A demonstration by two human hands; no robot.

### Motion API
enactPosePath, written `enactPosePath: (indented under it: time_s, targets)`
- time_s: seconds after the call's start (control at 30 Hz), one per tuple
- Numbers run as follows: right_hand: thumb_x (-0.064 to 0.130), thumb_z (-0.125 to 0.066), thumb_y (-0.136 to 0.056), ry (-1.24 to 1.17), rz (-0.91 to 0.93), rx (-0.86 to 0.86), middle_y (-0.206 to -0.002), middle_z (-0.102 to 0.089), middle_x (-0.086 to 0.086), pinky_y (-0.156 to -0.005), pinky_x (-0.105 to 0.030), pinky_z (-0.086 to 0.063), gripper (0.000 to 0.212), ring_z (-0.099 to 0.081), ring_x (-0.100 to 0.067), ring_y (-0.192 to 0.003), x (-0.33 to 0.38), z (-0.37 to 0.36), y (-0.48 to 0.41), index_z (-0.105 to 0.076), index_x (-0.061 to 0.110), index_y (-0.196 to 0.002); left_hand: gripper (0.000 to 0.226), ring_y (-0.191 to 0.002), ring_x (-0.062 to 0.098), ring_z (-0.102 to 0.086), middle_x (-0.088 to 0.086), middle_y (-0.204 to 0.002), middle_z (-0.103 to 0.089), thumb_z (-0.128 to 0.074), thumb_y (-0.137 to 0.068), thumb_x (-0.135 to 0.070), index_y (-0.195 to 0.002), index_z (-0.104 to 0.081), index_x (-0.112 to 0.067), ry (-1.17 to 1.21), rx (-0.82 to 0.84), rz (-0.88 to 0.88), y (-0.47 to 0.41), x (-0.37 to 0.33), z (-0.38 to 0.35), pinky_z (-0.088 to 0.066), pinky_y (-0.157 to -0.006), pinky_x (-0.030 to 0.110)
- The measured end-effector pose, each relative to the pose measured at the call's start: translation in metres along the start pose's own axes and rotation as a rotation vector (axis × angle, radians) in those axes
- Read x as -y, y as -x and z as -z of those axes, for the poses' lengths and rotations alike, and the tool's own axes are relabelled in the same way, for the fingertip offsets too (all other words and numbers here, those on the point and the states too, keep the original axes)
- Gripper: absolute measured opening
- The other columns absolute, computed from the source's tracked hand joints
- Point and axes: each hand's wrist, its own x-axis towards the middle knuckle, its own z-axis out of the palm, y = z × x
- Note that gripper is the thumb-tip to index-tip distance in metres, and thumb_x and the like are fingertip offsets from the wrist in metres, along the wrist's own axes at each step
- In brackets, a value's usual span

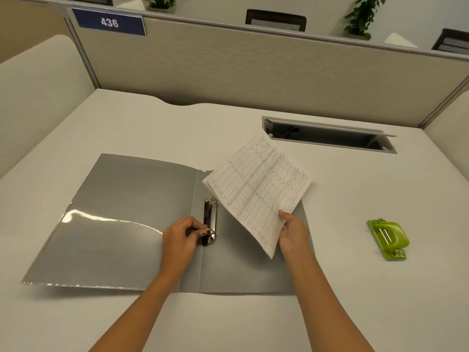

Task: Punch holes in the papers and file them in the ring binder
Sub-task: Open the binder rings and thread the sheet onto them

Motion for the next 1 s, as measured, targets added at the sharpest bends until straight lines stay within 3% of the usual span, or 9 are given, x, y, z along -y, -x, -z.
enactPosePath:
  time_s: [0.13,0.27,0.43,0.63,0.83,1.0]
  targets:
    - [-0.002,-0.062,-0.081,0.003,-0.006,-0.009,-0.108,-0.07,-0.016,-0.068,-0.041,-0.056,0.023,-0.067,-0.03,-0.093,0.0004,-0.0013,-0.0006,-0.064,0.001,-0.104,0.024,-0.078,0.003,-0.066,-0.009,-0.076,-0.072,-0.068,-0.076,0.008,-0.07,-0.069,-0.015,-0.015,-0.001,-0.022,-0.0004,0.0036,-0.0001,-0.054,-0.074,0.018]
    - [-0.001,-0.062,-0.082,0.008,-0.003,-0.015,-0.108,-0.07,-0.016,-0.08,-0.046,-0.056,0.024,-0.067,-0.031,-0.095,0.0004,-0.0013,-0.0013,-0.064,0.001,-0.106,0.021,-0.082,-0.002,-0.066,-0.007,-0.081,-0.073,-0.067,-0.077,0.008,-0.072,-0.071,-0.012,-0.012,-0.003,-0.007,-0.0017,0.0049,0.0004,-0.049,-0.074,0.006]
    - [-0.001,-0.062,-0.081,0.008,0.002,-0.018,-0.107,-0.07,-0.016,-0.077,-0.044,-0.057,0.023,-0.068,-0.031,-0.094,0.0004,-0.0015,-0.0016,-0.064,0.002,-0.104,0.025,-0.086,-0.005,-0.067,-0.006,-0.081,-0.072,-0.064,-0.077,0.012,-0.068,-0.065,-0.011,-0.019,0.024,-0.001,-0.004,0.0081,0.001,-0.055,-0.079,0.018]
    - [-0.004,-0.062,-0.081,-0.005,0.003,-0.027,-0.104,-0.07,-0.015,-0.076,-0.045,-0.057,0.017,-0.068,-0.03,-0.091,0.0007,-0.0016,-0.0015,-0.064,0.002,-0.098,0.026,-0.089,-0.004,-0.065,0.0,-0.083,-0.07,-0.06,-0.078,0.016,-0.067,-0.059,-0.008,-0.066,0.031,-0.035,-0.0046,0.0093,0.0008,-0.054,-0.076,0.021]
    - [-0.004,-0.061,-0.082,0.01,0.007,-0.027,-0.103,-0.07,-0.016,-0.086,-0.049,-0.055,0.016,-0.068,-0.031,-0.093,0.0003,0.0002,-0.0015,-0.064,0.002,-0.097,0.027,-0.089,-0.005,-0.063,0.001,-0.081,-0.065,-0.057,-0.077,0.019,-0.066,-0.054,-0.005,-0.096,0.008,-0.067,-0.0033,0.0102,-0.0022,-0.048,-0.069,0.007]
    - [-0.003,-0.063,-0.082,0.042,0.024,-0.038,-0.102,-0.071,-0.015,-0.086,-0.049,-0.055,0.013,-0.069,-0.031,-0.09,-0.0003,0.0004,-0.0034,-0.064,0.003,-0.093,0.026,-0.086,0.006,-0.063,-0.005,-0.085,-0.065,-0.063,-0.08,0.01,-0.072,-0.056,-0.013,-0.104,0.08,-0.144,-0.0028,0.0106,0.0006,-0.054,-0.075,0.021]
